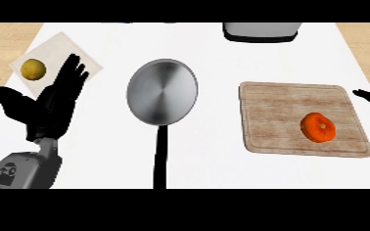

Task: Pick the squash from the cutting board and place it in the pan

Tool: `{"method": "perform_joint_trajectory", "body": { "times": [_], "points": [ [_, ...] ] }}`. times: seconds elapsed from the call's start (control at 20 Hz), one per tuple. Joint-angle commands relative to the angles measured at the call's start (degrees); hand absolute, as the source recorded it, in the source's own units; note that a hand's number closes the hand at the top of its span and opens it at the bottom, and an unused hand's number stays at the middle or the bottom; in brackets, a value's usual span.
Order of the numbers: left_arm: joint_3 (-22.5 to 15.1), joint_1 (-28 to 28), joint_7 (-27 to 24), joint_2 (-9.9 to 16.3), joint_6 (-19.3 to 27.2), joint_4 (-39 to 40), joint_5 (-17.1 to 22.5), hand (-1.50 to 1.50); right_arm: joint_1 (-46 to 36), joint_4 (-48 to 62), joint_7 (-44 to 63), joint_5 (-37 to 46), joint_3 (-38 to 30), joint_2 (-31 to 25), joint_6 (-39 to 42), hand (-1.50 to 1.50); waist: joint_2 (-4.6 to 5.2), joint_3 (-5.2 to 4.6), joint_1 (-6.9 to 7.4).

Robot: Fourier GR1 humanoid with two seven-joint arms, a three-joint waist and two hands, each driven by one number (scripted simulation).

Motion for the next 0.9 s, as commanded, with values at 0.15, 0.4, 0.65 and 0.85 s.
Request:
{"method": "perform_joint_trajectory", "body": {
  "times": [0.15,0.4,0.65,0.85],
  "points": [
    [2.7,3.3,-0.3,1.3,-2.4,-2.4,0.3,0.00,-1.9,-7.9,11.5,8.5,5.9,2.2,4.2,-1.50,-0.28,-0.03,-0.40],
    [0.7,1.0,-2.0,-3.7,-1.1,1.9,-3.2,0.00,-3.8,-8.6,14.1,12.5,4.1,4.2,8.6,-1.50,-0.16,0.00,-0.92],
    [3.8,2.8,-3.1,-3.6,-3.3,1.5,-3.4,0.00,-7.6,-8.9,15.6,15.2,2.8,11.6,10.5,-1.50,-0.14,0.01,-0.74],
    [2.8,1.2,3.3,-4.0,-1.8,-3.8,-5.1,0.00,-10.5,-2.5,15.7,21.3,6.5,16.8,10.8,-1.50,-0.11,0.04,-0.41]
  ]
}}
